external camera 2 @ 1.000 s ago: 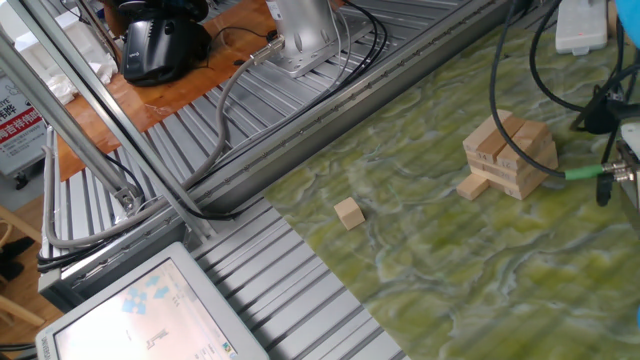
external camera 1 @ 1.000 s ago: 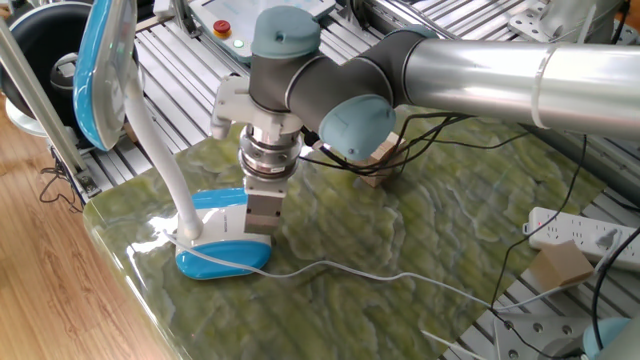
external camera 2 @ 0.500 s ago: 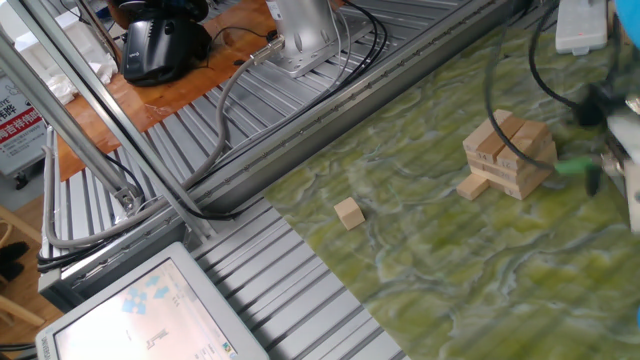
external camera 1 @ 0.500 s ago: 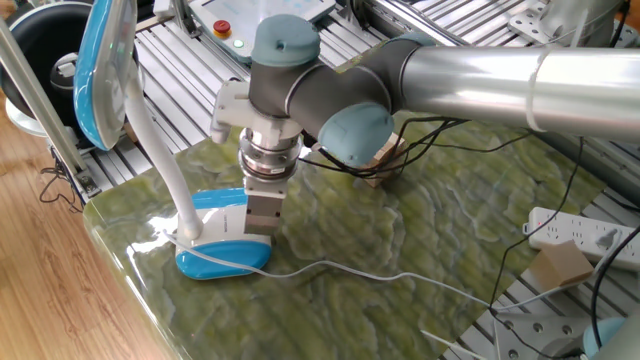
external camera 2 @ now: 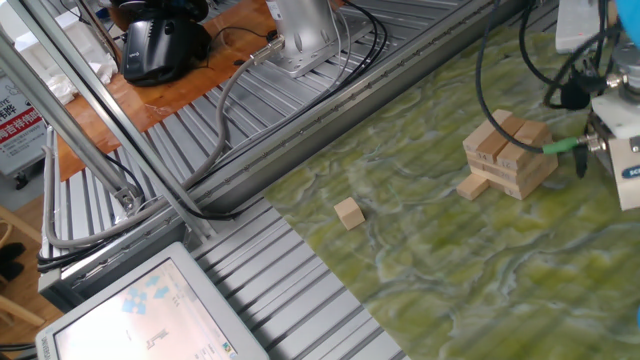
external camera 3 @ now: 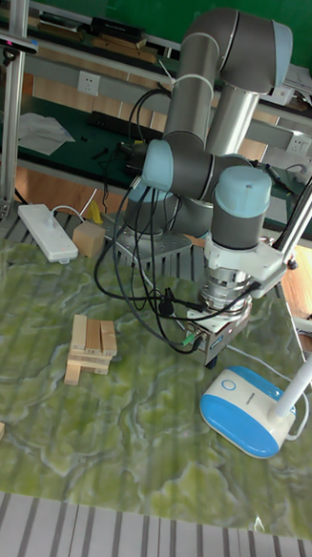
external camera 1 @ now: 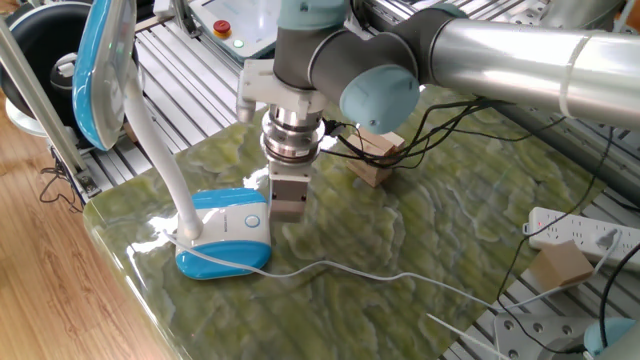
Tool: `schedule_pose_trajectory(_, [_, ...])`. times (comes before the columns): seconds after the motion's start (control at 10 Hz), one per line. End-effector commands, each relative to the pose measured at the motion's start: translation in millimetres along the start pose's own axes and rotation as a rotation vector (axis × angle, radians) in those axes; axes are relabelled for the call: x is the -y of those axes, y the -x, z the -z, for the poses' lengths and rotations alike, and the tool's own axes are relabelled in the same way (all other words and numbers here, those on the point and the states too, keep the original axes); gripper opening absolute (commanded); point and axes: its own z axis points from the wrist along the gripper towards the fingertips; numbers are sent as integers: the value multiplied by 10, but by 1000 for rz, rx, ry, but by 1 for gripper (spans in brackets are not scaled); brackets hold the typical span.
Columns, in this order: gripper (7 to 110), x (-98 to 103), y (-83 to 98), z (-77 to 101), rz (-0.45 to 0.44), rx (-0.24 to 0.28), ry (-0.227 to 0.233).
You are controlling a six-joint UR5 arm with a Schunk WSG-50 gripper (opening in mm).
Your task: Turn on the desk lamp by pressing the button
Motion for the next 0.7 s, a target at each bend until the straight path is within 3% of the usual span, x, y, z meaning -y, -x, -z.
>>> schedule_pose_trajectory(0.0, [7,-27,172,177,-45,46,8])
schedule_pose_trajectory(0.4, [7,17,520,84,-87,64,5])
schedule_pose_trajectory(0.6, [7,29,562,35,-98,69,2])
